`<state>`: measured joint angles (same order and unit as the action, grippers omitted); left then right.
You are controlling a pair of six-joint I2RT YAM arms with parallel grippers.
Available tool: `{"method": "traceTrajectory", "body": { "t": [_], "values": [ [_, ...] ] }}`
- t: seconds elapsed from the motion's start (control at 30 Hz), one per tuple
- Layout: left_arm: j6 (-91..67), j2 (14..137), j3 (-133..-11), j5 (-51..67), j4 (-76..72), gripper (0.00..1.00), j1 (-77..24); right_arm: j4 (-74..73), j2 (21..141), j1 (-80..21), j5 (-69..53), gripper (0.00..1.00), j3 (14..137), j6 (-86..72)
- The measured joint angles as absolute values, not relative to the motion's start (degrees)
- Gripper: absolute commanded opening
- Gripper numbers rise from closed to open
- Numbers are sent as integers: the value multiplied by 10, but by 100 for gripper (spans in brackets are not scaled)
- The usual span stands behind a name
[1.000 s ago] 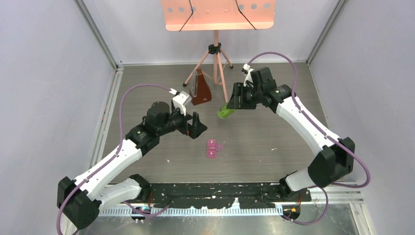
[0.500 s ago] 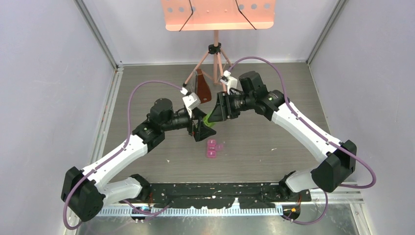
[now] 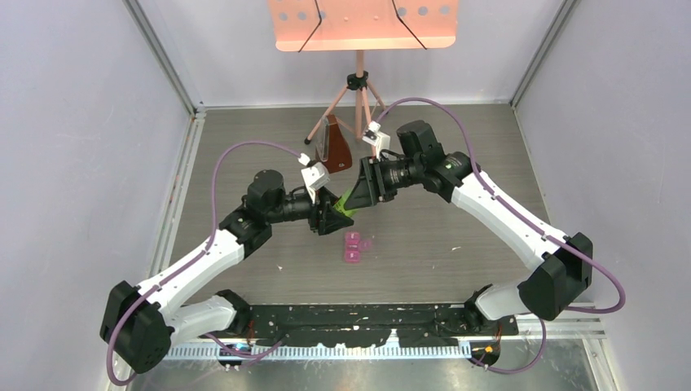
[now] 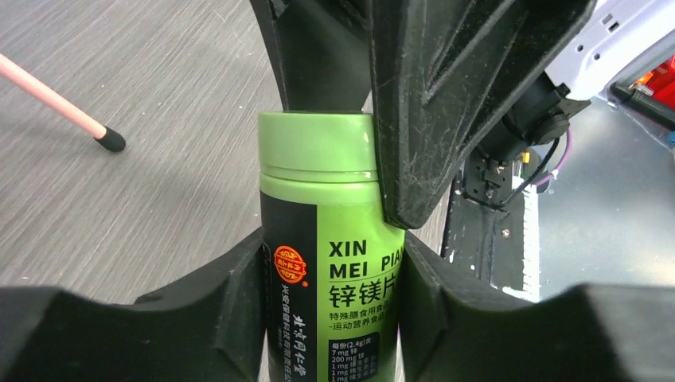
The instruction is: Sort the pills into containers
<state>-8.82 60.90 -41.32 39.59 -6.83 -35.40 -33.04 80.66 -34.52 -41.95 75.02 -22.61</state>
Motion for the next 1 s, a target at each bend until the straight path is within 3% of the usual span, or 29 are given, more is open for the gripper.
{"method": "traceTrajectory", "body": {
  "t": [0.13,0.2,0.27,0.33,0.4,0.87,1.0],
  "values": [
    [-77,608,-413,394,-63,20,-351,-319,806,-345,-424,35,742,-222],
    [-70,608,-413,392,-57,9,-351,-312,806,-345,-425,53,736,-222],
    [-65,608,-413,390,-52,2,-351,-304,806,-345,-426,83,730,-222],
    [-55,608,-413,385,-46,0,-351,-291,802,-346,-419,95,720,-227],
    [-48,606,-413,379,-41,0,-351,-274,791,-345,-406,97,702,-232],
    [34,586,-413,356,1,0,-351,-241,785,-345,-382,80,698,-283],
    [43,586,-413,352,1,0,-351,-240,798,-348,-392,60,702,-285]
  ]
}}
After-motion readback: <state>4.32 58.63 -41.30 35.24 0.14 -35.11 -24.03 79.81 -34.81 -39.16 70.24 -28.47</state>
